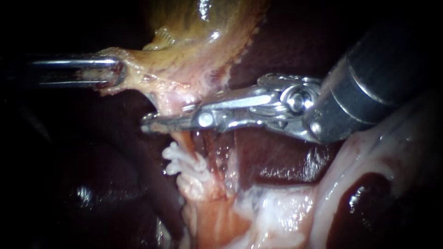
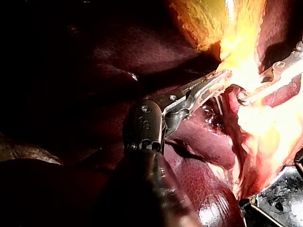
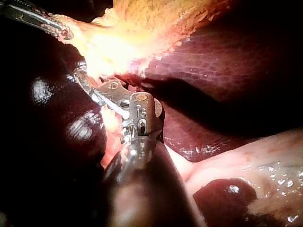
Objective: Going back third clip left tube
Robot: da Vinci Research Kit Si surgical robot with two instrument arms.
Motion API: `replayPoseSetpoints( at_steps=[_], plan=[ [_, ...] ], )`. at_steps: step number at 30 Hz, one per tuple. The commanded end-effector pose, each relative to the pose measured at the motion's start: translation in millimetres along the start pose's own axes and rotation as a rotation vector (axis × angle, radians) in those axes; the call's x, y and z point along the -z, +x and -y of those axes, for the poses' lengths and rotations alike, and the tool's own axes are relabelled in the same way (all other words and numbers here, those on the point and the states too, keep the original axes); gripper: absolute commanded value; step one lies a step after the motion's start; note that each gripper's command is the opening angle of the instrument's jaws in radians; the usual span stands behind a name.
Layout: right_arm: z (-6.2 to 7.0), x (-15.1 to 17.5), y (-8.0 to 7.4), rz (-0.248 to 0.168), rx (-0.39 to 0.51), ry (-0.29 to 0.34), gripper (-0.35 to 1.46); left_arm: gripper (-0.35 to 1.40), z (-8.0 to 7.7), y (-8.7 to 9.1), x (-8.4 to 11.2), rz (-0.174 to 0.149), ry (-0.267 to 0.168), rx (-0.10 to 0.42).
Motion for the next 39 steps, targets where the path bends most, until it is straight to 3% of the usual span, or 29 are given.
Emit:
replayPoseSetpoints(
  at_steps=[1,5,9,12,14,22,26,30,39],
  plan=[
    [0.0,0.0,-0.1,0.004,0.000,0.007,-0.35,-0.35,0.0,0.0,0.0,0.000,0.000,0.000],
    [-0.1,-0.1,-0.3,0.016,0.001,0.029,-0.31,-0.35,0.0,0.0,0.0,0.000,0.000,0.000],
    [-0.5,-0.6,-0.3,0.018,0.014,0.038,0.28,-0.35,0.0,-0.1,0.0,0.000,0.001,0.000],
    [-1.3,-1.4,-0.6,0.006,0.034,0.040,0.42,-0.35,0.0,-0.1,0.0,0.000,0.001,-0.001],
    [-2.0,-1.9,-1.1,-0.011,0.037,0.049,0.45,-0.35,0.0,-0.1,0.0,0.000,0.000,-0.001],
    [-4.1,-2.8,-3.0,-0.010,0.108,0.050,0.49,-0.35,0.0,-0.1,0.0,0.000,0.000,-0.001],
    [-4.7,-2.2,-4.2,-0.006,0.287,0.057,0.50,-0.35,0.0,-0.2,0.1,0.000,0.000,-0.001],
    [-4.8,-0.4,-6.0,0.000,0.409,0.068,0.50,-0.35,0.0,-0.2,0.2,0.000,0.000,-0.001],
    [-4.4,5.4,-8.9,0.005,0.574,0.083,0.50,-0.35,0.1,-0.2,0.3,0.001,-0.001,-0.001]
  ],
)
